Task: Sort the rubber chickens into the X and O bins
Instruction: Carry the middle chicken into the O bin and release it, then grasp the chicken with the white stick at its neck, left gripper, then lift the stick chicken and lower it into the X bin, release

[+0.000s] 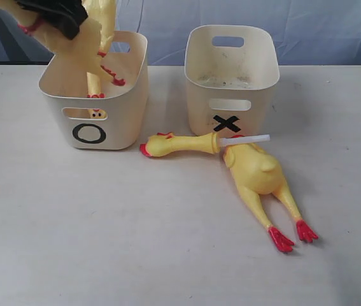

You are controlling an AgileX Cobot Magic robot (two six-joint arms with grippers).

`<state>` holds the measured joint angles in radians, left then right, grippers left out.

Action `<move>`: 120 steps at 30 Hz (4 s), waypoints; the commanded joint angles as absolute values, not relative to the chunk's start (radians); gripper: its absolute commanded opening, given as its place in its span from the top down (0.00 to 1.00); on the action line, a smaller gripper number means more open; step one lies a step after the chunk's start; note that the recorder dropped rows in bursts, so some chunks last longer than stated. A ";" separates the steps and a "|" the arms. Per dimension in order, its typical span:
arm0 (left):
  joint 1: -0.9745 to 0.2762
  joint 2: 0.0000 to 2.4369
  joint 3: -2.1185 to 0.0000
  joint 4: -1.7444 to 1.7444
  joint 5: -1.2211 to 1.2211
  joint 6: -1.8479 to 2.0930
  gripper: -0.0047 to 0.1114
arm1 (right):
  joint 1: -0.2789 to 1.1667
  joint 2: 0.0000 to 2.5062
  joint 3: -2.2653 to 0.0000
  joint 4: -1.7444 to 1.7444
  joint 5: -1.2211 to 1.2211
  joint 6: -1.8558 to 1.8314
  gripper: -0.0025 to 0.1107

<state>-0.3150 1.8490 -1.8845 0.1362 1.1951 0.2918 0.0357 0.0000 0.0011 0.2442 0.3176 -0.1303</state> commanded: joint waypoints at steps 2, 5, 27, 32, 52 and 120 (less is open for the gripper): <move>-0.311 1.915 -1.887 0.173 1.068 0.317 0.52 | 0.041 0.000 0.000 0.244 0.305 -0.130 0.99; -0.311 1.903 -1.887 0.177 1.034 0.279 0.43 | 0.041 0.000 0.000 0.244 0.305 -0.130 0.99; -0.311 1.976 -1.887 0.104 1.017 0.378 0.26 | 0.041 0.000 0.000 0.244 0.305 -0.130 0.99; -0.311 1.982 -1.887 0.106 1.023 0.347 0.19 | 0.041 0.000 0.000 0.244 0.305 -0.130 0.99; -0.485 1.979 -1.887 -0.477 1.202 0.572 0.54 | 0.041 0.000 0.000 0.244 0.305 -0.130 0.99; -0.638 2.034 -1.887 -0.373 0.455 0.669 0.96 | 0.041 0.000 0.000 0.244 0.305 -0.130 0.99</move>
<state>-0.6383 2.0199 -1.8831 -0.3371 0.6371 0.6368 0.0357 0.0000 0.0011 0.2442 0.3176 -0.1303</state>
